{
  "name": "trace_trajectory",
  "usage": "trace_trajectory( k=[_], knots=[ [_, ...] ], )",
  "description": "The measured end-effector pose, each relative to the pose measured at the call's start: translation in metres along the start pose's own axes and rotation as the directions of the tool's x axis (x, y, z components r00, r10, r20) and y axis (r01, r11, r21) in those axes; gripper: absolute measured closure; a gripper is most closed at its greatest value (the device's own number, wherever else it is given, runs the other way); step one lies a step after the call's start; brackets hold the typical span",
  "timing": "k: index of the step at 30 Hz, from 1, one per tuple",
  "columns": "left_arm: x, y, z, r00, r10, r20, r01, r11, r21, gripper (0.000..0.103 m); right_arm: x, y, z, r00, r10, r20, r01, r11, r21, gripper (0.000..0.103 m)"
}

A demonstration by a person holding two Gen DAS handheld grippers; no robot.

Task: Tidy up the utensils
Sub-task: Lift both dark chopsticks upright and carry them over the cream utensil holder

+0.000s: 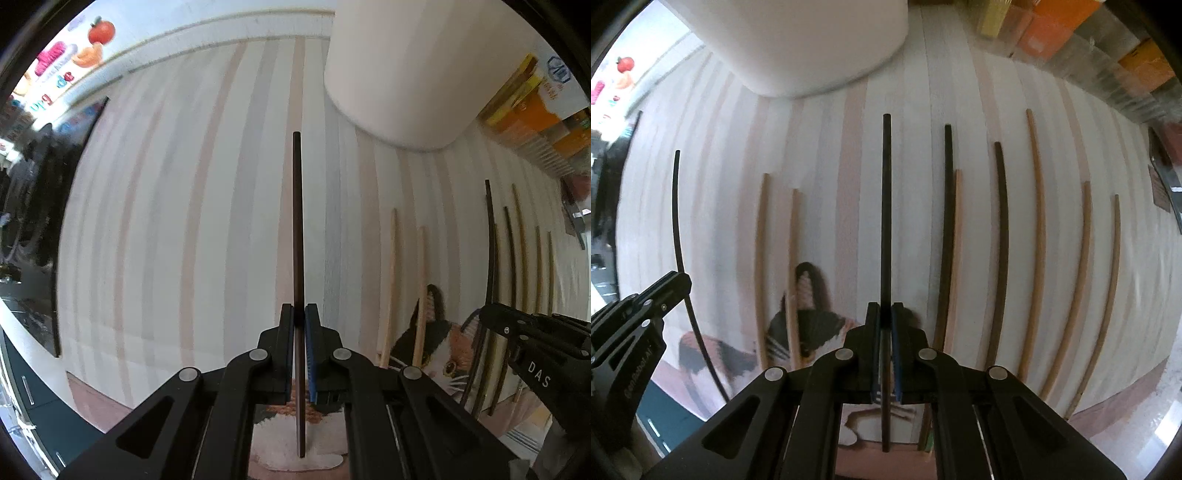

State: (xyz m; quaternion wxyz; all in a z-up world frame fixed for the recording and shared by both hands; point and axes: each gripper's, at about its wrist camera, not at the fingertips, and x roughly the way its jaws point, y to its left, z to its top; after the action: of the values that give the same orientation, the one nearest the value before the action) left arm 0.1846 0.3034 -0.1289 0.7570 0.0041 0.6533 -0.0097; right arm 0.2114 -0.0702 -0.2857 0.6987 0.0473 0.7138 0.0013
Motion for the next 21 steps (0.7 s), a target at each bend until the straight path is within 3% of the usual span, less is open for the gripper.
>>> trace_trajectory(
  k=[11, 14, 18, 21],
  knots=[
    [-0.13, 0.087, -0.012, 0.985, -0.001, 0.174, 0.006, 1.0, -0.025, 0.1, -0.072, -0.01, -0.064, 0.987, 0.101, 0.126, -0.1, 0.995, -0.017, 0.097],
    [-0.175, 0.08, -0.022, 0.971, -0.012, 0.24, 0.021, 0.999, -0.037, 0.1, -0.101, -0.031, -0.067, 0.973, 0.136, 0.188, -0.132, 0.991, -0.031, 0.097],
    [-0.244, 0.103, -0.016, 0.932, -0.047, 0.36, 0.067, 0.997, -0.043, 0.101, -0.158, -0.039, -0.084, 0.938, 0.182, 0.293, -0.174, 0.983, -0.055, 0.097],
    [-0.309, 0.12, -0.007, 0.882, -0.078, 0.465, 0.104, 0.994, -0.03, 0.1, -0.199, -0.049, -0.065, 0.903, 0.212, 0.373, -0.2, 0.977, -0.071, 0.097]
  ],
)
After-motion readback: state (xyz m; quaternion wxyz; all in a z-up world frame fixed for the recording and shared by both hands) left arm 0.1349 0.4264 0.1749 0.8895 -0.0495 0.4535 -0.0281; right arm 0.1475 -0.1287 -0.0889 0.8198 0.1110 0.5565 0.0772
